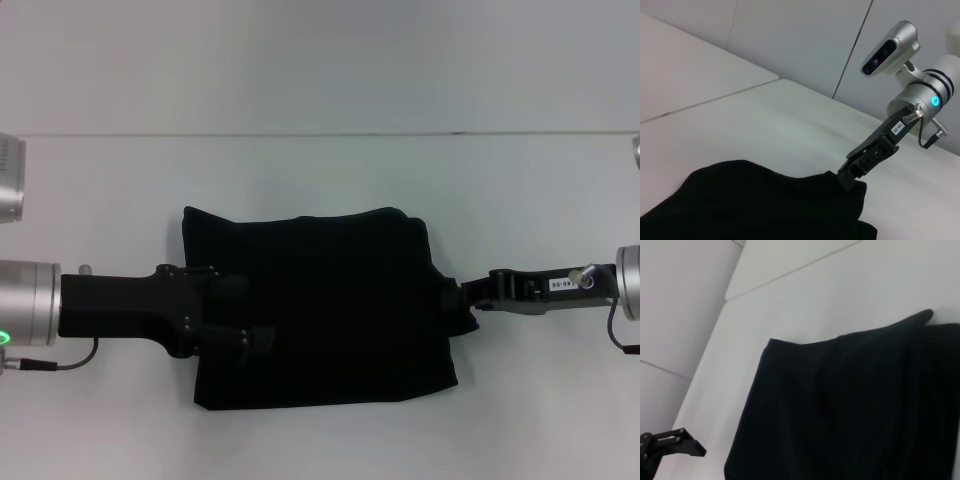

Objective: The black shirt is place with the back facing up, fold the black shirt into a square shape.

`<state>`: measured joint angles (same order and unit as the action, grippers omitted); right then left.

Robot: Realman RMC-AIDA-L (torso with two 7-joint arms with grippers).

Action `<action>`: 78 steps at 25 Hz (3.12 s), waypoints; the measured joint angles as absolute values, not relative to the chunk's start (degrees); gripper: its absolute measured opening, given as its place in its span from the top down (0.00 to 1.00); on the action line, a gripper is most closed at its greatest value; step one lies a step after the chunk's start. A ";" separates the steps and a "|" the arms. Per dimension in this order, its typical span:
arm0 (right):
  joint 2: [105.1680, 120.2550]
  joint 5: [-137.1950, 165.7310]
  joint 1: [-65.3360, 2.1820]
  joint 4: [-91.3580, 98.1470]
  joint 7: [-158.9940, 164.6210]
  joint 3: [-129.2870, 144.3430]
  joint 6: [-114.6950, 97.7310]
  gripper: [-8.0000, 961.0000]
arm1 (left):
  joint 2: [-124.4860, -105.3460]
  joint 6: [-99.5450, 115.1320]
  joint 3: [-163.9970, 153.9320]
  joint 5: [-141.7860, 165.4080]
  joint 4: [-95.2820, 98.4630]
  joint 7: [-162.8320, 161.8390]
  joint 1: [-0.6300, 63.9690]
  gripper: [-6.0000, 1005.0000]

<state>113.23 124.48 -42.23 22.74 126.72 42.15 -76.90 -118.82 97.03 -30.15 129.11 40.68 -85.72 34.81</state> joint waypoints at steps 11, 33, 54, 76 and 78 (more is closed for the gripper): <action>112.88 120.39 -42.05 27.15 122.28 39.32 -85.14 0.93 | -118.79 95.71 -30.15 129.13 40.69 -86.56 34.90 0.06; 112.31 118.69 -42.86 30.99 121.33 39.62 -90.10 0.87 | -118.77 95.55 -29.70 129.31 40.82 -87.54 34.28 0.07; 113.37 128.56 -38.91 26.69 120.97 40.13 -81.61 0.83 | -119.13 91.85 -29.75 128.89 39.90 -88.92 34.42 0.07; 109.21 127.46 -35.54 32.74 120.13 30.32 -88.81 0.49 | -119.00 67.17 -31.80 129.26 39.80 -121.58 38.45 0.07; 109.07 127.45 -35.54 32.78 119.74 29.97 -88.44 0.39 | -118.96 65.78 -32.68 130.03 39.98 -124.12 38.49 0.07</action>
